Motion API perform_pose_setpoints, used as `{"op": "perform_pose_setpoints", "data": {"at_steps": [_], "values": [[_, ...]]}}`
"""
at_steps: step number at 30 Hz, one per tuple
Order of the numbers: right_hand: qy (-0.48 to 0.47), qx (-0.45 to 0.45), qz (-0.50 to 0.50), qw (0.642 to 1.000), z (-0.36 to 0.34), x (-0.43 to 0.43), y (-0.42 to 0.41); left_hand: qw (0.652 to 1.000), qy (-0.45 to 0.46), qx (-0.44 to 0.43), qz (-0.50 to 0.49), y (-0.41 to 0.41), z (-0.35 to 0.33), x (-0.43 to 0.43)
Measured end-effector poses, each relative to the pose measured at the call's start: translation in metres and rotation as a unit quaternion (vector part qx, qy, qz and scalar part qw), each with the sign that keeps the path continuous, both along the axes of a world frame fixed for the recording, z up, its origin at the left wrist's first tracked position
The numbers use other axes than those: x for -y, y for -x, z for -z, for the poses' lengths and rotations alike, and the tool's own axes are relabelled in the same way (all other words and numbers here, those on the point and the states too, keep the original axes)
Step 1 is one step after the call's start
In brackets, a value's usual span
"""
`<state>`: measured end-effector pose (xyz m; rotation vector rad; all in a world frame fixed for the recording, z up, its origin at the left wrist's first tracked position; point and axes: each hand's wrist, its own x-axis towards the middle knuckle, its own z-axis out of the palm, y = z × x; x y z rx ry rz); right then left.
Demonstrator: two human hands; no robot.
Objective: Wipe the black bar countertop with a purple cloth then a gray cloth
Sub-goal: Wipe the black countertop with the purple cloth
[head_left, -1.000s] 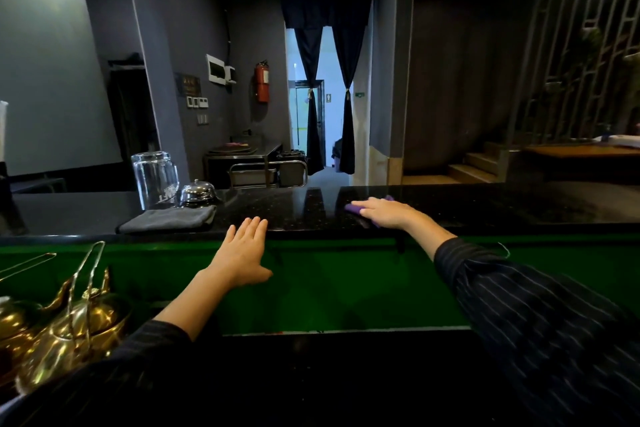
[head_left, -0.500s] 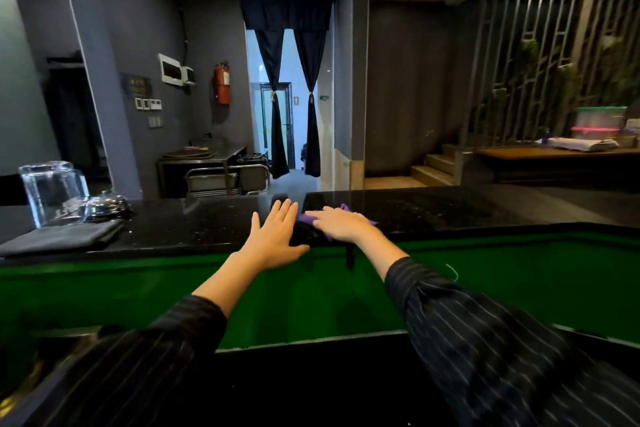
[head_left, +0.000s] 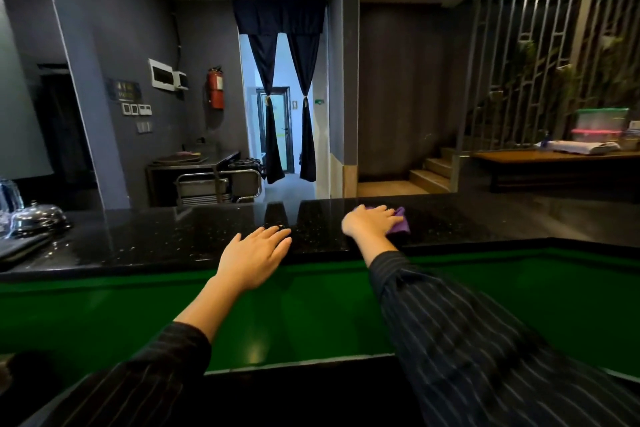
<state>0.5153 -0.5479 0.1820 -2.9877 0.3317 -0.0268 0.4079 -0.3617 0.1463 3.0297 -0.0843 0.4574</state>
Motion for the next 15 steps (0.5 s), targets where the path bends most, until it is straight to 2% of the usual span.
{"op": "perform_pose_setpoints", "data": {"at_steps": [3, 6, 9, 11, 15], "values": [[0.01, 0.026, -0.108, 0.994, 0.002, -0.045, -0.001, 1.0, -0.014, 0.012, -0.012, -0.001, 0.0, 0.001], [-0.006, 0.024, -0.278, 0.96, 0.008, -0.083, 0.011, 0.999, -0.017, 0.045, -0.017, 0.001, -0.001, 0.0], [-0.02, -0.017, -0.366, 0.93, 0.005, -0.077, 0.011, 0.998, 0.018, 0.048, -0.043, 0.001, -0.003, -0.001], [-0.025, -0.027, -0.359, 0.933, 0.003, -0.05, 0.002, 0.998, 0.026, 0.033, -0.054, 0.001, -0.005, 0.0], [-0.04, -0.024, -0.246, 0.968, 0.004, 0.031, -0.033, 0.999, 0.017, 0.006, -0.05, 0.001, -0.006, 0.0]]}}
